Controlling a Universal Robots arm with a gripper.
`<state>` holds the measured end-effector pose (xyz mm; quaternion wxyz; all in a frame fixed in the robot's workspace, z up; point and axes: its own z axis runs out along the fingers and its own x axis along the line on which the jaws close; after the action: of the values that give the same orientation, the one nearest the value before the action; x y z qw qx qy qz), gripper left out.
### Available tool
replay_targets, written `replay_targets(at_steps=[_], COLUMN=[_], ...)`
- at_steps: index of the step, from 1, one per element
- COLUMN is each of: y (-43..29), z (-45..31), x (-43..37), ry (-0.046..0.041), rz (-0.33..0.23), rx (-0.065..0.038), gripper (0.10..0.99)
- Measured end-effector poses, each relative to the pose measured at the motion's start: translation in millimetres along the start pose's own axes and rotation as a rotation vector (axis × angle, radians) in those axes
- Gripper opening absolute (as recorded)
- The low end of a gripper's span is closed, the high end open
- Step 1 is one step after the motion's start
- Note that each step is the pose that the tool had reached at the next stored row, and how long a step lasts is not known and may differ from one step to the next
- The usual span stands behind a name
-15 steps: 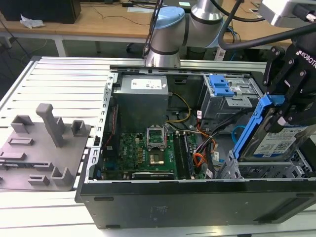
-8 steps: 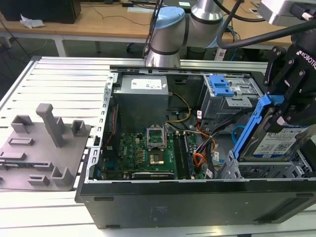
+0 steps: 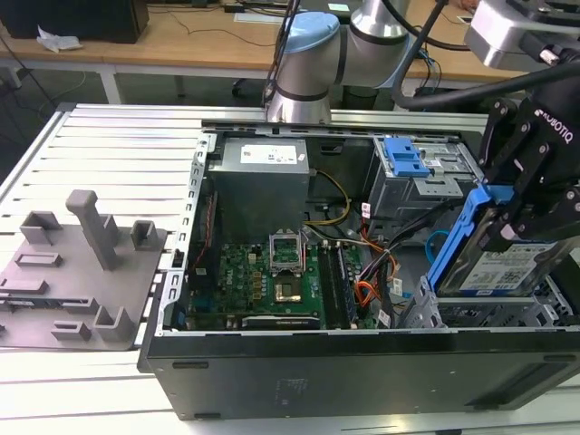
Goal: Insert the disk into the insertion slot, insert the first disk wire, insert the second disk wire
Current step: 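Insert the disk into the insertion slot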
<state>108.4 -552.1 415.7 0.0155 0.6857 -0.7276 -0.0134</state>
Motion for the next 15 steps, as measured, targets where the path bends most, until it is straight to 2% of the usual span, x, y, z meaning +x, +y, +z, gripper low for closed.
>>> replay_targets(at_steps=[15], y=[-0.4], z=[10.5], x=[-0.1], ry=[0.0000], rz=[0.000], rx=[0.000], gripper=[0.369])
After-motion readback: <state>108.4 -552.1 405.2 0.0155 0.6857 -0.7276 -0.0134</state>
